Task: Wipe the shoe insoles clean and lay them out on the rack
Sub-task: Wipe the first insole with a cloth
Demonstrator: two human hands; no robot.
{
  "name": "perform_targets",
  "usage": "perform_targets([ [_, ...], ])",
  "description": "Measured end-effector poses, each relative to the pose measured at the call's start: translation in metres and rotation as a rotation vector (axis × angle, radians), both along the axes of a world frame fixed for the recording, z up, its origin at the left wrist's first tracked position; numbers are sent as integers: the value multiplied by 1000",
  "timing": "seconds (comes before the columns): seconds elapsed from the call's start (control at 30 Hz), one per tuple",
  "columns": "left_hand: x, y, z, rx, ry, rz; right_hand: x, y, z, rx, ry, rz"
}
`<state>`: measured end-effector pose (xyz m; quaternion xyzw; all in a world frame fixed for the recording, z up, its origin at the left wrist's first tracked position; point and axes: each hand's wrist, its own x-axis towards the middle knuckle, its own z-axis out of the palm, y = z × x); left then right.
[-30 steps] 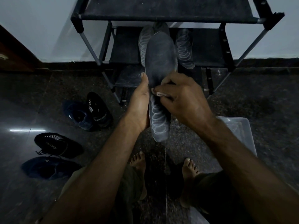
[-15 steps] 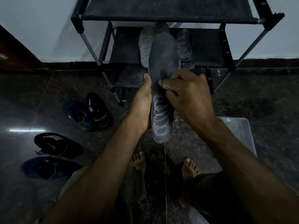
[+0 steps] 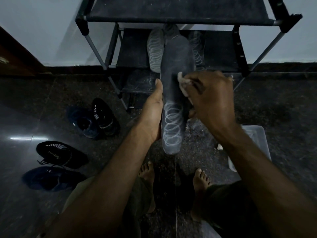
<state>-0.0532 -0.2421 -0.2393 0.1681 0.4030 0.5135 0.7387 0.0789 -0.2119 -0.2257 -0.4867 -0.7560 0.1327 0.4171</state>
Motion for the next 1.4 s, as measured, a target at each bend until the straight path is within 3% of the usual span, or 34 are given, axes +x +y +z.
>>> perform_targets([
  [0.13, 3, -1, 1, -15, 6, -3, -3, 0, 0, 3, 64, -62],
  [0.6, 1, -4, 2, 1, -12, -24, -11, -8, 5, -70, 36, 135],
  [0.73, -4, -3, 2, -16, 1, -14, -13, -13, 6, -41, -57, 244],
  [0.97, 3, -2, -1, 7, 15, -21, -3, -2, 0, -6, -46, 26],
  [1.17, -4, -2, -2, 0, -4, 22, -14, -14, 5, 9, -113, 277],
  [1.3, -1, -1, -1, -16, 13, -4, -4, -5, 2, 9, -69, 92],
  [1.4, 3, -3, -1, -24, 2, -18, -6, -5, 0, -2, -36, 76],
])
